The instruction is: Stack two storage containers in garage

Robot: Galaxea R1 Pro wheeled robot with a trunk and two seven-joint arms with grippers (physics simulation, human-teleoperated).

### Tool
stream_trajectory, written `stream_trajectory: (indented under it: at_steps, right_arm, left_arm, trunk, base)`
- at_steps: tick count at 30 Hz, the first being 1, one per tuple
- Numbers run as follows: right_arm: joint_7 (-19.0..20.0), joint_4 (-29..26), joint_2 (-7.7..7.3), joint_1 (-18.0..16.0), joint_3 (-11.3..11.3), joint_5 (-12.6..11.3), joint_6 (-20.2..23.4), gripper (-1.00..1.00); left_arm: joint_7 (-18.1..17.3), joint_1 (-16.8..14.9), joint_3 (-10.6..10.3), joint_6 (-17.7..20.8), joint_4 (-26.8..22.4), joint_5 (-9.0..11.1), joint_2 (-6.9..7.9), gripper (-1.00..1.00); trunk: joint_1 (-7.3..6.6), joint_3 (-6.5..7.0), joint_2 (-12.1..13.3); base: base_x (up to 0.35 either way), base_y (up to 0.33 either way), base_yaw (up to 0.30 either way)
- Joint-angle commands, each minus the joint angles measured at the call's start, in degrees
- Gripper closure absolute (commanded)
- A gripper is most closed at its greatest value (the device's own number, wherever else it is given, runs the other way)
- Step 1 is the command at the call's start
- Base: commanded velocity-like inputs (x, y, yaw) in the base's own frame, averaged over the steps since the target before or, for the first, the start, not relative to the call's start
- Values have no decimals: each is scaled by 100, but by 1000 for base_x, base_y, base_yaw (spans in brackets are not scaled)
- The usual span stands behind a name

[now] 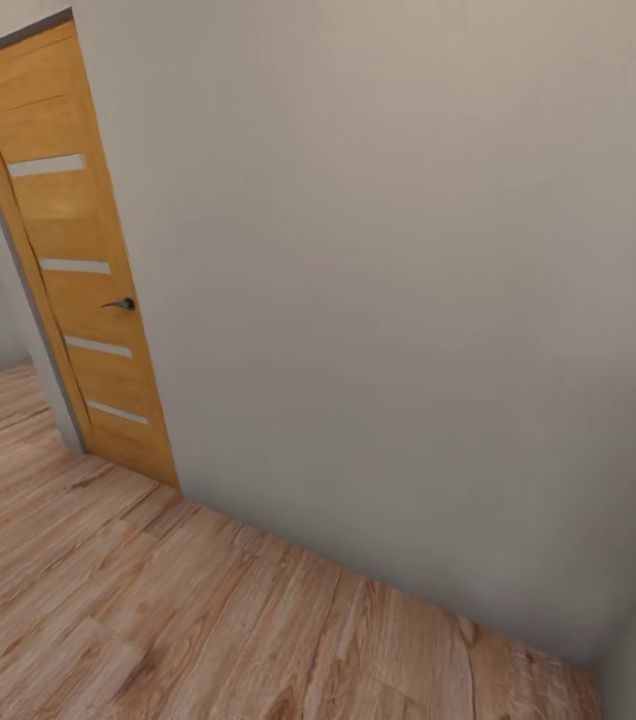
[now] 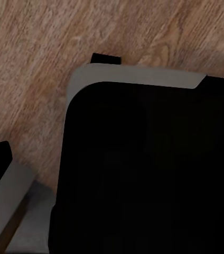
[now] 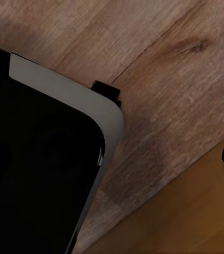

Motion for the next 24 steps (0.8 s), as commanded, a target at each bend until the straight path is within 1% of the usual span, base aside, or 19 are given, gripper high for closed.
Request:
stream_trajectory:
  at_steps: [1, 21, 24]
  right_arm:
    - [33, 16, 1, -6, 41, -60, -30, -100]
    - [16, 16, 0, -4, 41, -69, -30, -100]
    - [16, 16, 0, -6, 41, -69, -30, -100]
  left_arm:
    - [4, -1, 6, -8, -1, 39, -1, -100]
    - [6, -1, 7, -8, 1, 39, -10, -100]
    - [4, -1, 8, -8, 7, 39, -10, -100]
  trunk:
    - [0, -5, -3]
    - [0, -5, -3]
    - [0, -5, -3]
  base:
    - [1, 0, 273]
    - [1, 0, 273]
    - [258, 0, 62]
